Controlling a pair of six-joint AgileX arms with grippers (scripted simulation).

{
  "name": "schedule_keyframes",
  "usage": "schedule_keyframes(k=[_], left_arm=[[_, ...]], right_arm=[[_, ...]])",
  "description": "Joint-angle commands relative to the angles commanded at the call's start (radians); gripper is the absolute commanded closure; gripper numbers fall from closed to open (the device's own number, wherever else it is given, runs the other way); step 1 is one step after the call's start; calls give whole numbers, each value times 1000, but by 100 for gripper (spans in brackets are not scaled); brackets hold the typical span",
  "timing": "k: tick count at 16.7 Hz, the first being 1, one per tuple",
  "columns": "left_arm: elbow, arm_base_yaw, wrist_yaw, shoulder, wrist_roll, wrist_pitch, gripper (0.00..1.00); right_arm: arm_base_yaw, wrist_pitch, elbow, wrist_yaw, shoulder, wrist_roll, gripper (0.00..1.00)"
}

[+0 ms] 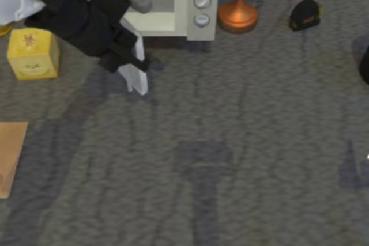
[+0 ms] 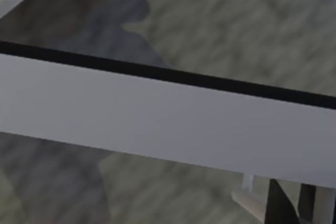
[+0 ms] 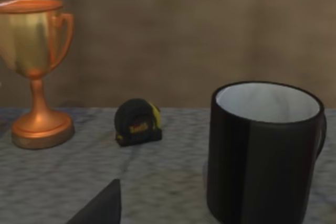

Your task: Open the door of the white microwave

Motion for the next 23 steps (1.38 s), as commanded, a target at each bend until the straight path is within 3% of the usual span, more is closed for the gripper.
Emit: schedule_keyframes(k=[16, 23], left_arm=[[-3, -3, 6, 3, 1, -1, 100], [-31, 58, 75, -13, 154, -45, 100]], right_arm=[[0, 0, 0, 0, 0, 0, 0], [0, 0, 0, 0, 0, 0, 0]])
